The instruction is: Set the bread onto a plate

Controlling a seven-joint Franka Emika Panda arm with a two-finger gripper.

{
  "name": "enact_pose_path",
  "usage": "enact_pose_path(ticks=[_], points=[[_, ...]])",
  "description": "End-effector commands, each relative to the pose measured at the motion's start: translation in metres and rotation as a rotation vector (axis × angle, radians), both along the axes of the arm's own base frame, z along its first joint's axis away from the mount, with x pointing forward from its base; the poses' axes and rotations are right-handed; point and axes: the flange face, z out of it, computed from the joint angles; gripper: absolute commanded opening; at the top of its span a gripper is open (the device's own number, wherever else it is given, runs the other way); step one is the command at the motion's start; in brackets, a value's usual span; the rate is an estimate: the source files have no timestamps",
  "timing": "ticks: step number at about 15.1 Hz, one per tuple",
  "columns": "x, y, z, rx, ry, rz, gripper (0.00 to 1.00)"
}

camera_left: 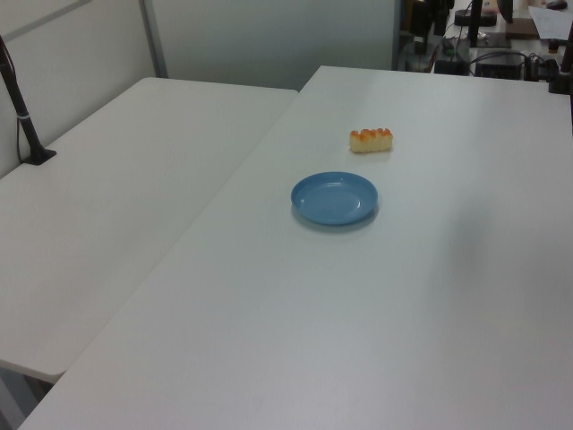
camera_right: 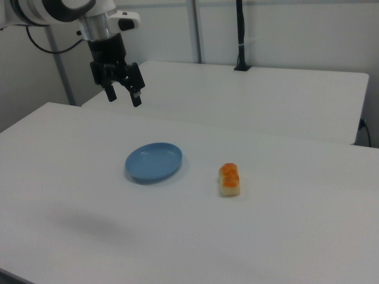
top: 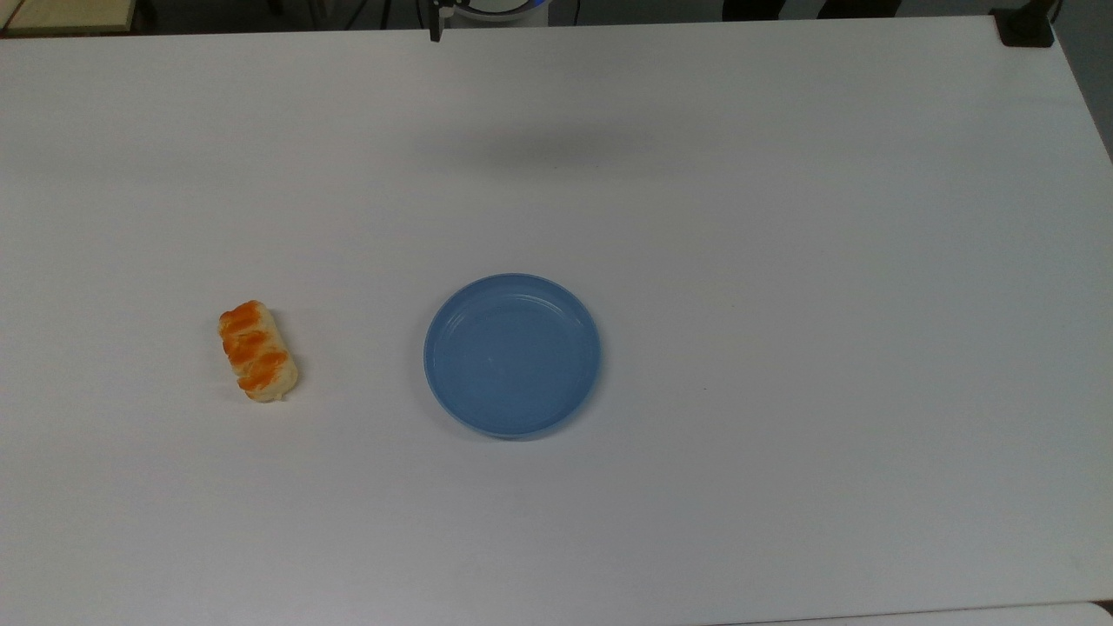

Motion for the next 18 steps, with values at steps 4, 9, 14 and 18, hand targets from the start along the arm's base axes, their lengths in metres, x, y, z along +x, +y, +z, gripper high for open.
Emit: enact_pose_path(ticks=[4, 9, 14, 18], points=[[-0.01, 0.002, 0.004, 0.023, 0.021, 0.045, 1.0], [-0.001, 0.006, 0.006, 0.09, -0.058, 0.041, 1.0], [0.001, 0.005, 0.0, 0.096, -0.065, 0.036, 1.0], [0.002, 0.006, -0.004, 0.096, -0.073, 0.036, 1.0]])
